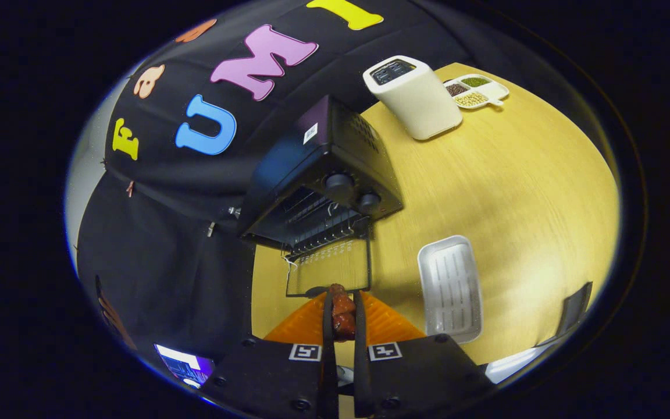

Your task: Open the toaster oven, put the food inside, and close the toaster oven door.

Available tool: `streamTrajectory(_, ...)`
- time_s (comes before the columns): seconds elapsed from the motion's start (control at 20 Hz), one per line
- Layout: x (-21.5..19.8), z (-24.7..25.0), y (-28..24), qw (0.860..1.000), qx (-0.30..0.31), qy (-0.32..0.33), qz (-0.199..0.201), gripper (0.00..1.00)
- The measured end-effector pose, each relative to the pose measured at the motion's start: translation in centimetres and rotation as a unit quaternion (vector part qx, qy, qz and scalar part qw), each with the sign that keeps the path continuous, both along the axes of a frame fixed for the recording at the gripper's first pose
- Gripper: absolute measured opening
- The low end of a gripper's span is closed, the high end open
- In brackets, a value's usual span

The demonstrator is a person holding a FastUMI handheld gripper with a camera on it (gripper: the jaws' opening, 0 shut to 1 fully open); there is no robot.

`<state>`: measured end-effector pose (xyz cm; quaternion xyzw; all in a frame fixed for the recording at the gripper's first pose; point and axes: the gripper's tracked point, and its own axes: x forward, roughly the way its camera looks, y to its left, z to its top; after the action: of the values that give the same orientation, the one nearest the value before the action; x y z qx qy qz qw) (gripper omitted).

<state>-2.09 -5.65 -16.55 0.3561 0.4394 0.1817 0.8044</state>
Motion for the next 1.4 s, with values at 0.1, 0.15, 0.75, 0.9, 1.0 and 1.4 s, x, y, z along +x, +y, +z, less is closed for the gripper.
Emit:
streamTrajectory(0.1, -0.4, 0.5, 2.6, 1.0, 0.011, -0.003, -0.006, 0.15)
streamTrajectory(0.15, -0.6, 0.7, 3.7, 1.0, 0.014, -0.005, -0.013, 0.15)
streamTrajectory(0.75, 6.6, -0.3, 13.9, 0.987, 0.034, -0.09, -0.128, 0.15)
streamTrajectory(0.9, 8.4, -1.2, 15.2, 0.982, 0.049, -0.091, -0.16, 0.15)
streamTrajectory(1.0, 9.2, -1.7, 16.0, 0.979, 0.052, -0.103, -0.169, 0.15)
streamTrajectory(1.4, 13.9, -2.4, 17.6, 0.943, 0.1, -0.163, -0.273, 0.15)
